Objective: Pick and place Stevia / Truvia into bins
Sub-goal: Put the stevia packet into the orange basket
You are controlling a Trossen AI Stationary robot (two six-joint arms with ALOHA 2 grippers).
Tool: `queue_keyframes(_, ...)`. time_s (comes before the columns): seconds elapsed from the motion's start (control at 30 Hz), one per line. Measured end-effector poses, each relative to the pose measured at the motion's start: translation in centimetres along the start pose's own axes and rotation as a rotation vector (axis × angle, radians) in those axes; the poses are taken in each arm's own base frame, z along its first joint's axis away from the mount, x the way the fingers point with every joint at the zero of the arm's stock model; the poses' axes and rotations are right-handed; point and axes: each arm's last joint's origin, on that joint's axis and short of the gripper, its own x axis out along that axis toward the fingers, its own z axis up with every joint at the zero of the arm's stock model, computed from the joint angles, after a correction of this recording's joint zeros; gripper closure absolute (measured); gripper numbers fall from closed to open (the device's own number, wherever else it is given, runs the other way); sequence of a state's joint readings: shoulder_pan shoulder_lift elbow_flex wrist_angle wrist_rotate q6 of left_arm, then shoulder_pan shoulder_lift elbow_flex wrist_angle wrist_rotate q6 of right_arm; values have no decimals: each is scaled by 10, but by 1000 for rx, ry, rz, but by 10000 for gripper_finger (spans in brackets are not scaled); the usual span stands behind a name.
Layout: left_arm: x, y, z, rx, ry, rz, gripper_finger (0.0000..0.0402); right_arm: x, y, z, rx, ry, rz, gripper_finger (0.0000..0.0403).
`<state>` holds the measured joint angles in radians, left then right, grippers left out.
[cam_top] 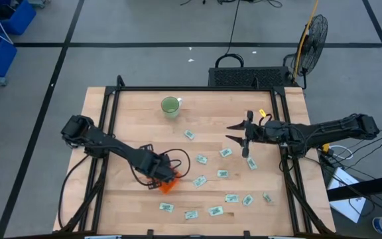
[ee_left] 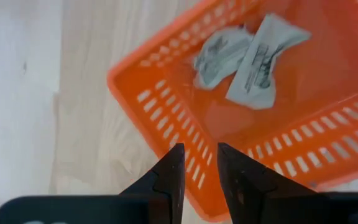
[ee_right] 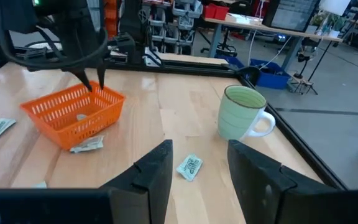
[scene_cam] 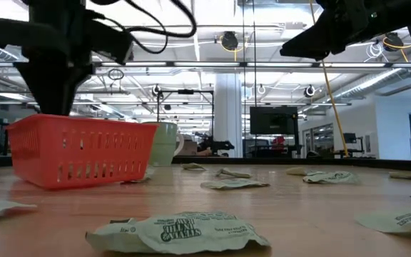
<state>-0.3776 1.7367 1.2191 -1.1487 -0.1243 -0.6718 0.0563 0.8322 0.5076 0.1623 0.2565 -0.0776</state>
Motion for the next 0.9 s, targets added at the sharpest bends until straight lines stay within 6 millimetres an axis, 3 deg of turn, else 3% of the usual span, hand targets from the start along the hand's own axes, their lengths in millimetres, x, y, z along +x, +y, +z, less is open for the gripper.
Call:
queue_keyframes(0.4, 31, 3, -15, 73, 61, 23, 300, 0, 0, -1, 9, 15, 1, 257)
queue_keyframes(0.7, 29, 13, -27, 97, 189, 121, 300, 0, 0, -1, 9, 14, 1, 257)
queue_keyframes(0.9, 25, 11, -24, 123, 160, 95, 300, 2, 1, -1, 41, 9, 1, 257)
